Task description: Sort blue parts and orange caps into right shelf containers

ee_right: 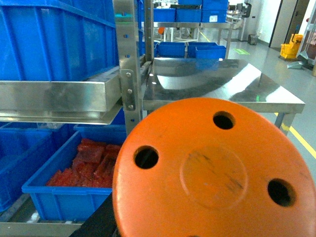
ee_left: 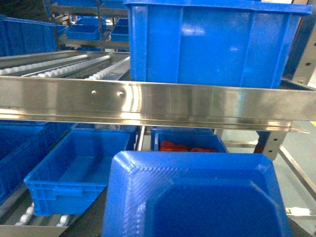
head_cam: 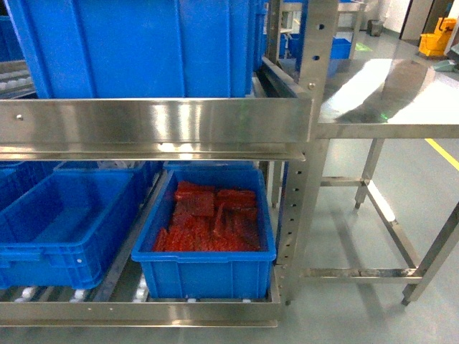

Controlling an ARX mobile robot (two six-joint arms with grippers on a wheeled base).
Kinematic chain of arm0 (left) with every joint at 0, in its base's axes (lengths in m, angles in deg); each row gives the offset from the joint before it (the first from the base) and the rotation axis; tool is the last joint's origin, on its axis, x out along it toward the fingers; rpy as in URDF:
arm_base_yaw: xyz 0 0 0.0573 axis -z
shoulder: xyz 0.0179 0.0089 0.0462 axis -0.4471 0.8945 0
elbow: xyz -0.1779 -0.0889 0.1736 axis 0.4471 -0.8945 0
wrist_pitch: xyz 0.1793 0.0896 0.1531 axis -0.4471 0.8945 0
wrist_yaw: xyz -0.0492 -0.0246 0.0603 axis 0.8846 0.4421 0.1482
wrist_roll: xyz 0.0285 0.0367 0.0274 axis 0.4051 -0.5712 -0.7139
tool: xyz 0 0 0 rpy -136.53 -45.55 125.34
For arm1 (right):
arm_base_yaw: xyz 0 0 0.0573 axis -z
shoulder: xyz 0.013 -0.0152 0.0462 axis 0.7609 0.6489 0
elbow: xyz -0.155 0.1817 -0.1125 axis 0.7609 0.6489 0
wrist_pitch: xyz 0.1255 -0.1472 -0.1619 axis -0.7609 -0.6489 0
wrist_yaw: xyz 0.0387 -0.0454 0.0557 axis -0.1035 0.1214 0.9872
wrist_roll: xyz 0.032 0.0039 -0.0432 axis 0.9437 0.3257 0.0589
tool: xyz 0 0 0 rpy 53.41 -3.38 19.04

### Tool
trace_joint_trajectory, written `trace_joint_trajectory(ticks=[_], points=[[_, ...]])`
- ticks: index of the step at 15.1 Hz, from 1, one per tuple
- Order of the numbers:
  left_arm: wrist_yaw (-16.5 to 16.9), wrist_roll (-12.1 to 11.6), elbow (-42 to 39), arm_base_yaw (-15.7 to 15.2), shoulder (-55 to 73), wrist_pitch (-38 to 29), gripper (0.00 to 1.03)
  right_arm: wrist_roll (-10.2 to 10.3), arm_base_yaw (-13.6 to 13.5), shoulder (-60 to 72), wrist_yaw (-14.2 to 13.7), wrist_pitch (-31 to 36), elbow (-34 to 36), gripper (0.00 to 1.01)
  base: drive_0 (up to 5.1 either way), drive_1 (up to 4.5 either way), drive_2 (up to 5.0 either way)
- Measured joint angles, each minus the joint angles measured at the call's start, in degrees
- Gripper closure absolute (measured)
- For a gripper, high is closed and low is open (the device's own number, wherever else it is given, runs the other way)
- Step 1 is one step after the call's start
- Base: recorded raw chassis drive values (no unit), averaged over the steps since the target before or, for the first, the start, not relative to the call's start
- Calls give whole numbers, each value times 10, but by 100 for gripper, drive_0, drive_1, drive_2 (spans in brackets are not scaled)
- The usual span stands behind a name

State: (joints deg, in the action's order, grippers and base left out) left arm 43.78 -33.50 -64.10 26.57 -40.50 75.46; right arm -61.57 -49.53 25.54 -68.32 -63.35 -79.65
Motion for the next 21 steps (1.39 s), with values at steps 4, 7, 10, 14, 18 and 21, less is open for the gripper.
trace_joint_trajectory(ticks=[4,7,10,14,18,21], points=[[0,0,0,0,0,-1,61,0,0,0,0,3,0,57,-507,238,238],[0,0,0,0,0,-2,61,0,0,0,0,2,0,57,-502,243,243],[0,0,0,0,0,-2,61,0,0,0,0,1,0,57,-509,236,236],[0,0,0,0,0,-2,61,0,0,0,0,1,0,57,-500,245,245],[0,0,0,0,0,-1,61,0,0,0,0,1,0,57,-511,235,235],[0,0,0,0,0,-1,61,0,0,0,0,1,0,57,-499,246,246]])
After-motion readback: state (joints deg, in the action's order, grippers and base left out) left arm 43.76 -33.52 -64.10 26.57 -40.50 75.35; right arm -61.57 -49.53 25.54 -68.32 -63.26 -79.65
